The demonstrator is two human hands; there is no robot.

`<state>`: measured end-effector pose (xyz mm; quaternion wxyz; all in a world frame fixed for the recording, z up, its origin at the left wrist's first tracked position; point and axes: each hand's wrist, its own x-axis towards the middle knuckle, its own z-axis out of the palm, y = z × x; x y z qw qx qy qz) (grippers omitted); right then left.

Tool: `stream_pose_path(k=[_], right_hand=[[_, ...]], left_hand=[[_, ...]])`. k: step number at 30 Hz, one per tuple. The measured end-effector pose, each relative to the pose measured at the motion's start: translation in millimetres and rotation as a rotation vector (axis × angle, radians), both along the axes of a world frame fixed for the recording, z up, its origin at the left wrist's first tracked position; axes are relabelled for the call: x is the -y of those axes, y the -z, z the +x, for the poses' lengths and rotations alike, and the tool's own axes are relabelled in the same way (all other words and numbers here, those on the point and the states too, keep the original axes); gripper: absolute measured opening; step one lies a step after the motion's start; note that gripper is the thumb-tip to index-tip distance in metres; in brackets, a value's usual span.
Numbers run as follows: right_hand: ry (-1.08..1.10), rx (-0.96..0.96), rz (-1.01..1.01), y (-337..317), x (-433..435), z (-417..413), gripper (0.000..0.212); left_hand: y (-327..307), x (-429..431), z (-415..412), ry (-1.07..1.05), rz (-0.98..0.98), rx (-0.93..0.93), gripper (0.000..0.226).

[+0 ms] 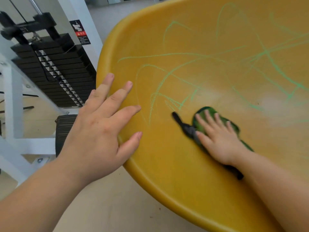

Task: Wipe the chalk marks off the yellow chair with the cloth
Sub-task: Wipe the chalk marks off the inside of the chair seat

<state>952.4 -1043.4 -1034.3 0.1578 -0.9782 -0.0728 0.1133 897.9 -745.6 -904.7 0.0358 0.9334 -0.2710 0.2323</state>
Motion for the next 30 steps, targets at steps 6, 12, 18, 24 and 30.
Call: stream_pose_path(k=[6, 12, 18, 24, 30], right_hand=[[0.300, -0.059, -0.081, 7.6, 37.6, 20.9, 0.068], [-0.306, 0.049, 0.368, -41.1, -96.8, -38.6, 0.059], [-0.272, 0.048, 0.141, -23.8, -55.4, -7.9, 0.064], [0.270, -0.010, -0.113, 14.0, 46.1, 40.3, 0.069], [0.052, -0.016, 0.080, -8.8, -31.6, 17.6, 0.061]], left_hand=[[1.5, -4.0, -6.5, 0.047, 0.007, -0.029, 0.049], [5.5, -1.4, -7.7, 0.005, -0.020, -0.001, 0.044], [4.2, -0.9, -5.2, 0.046, -0.051, -0.002, 0.042], [3.3, -4.1, -7.0, 0.057, -0.040, -0.025, 0.044], [5.6, -2.1, -5.9, 0.054, -0.057, -0.006, 0.050]])
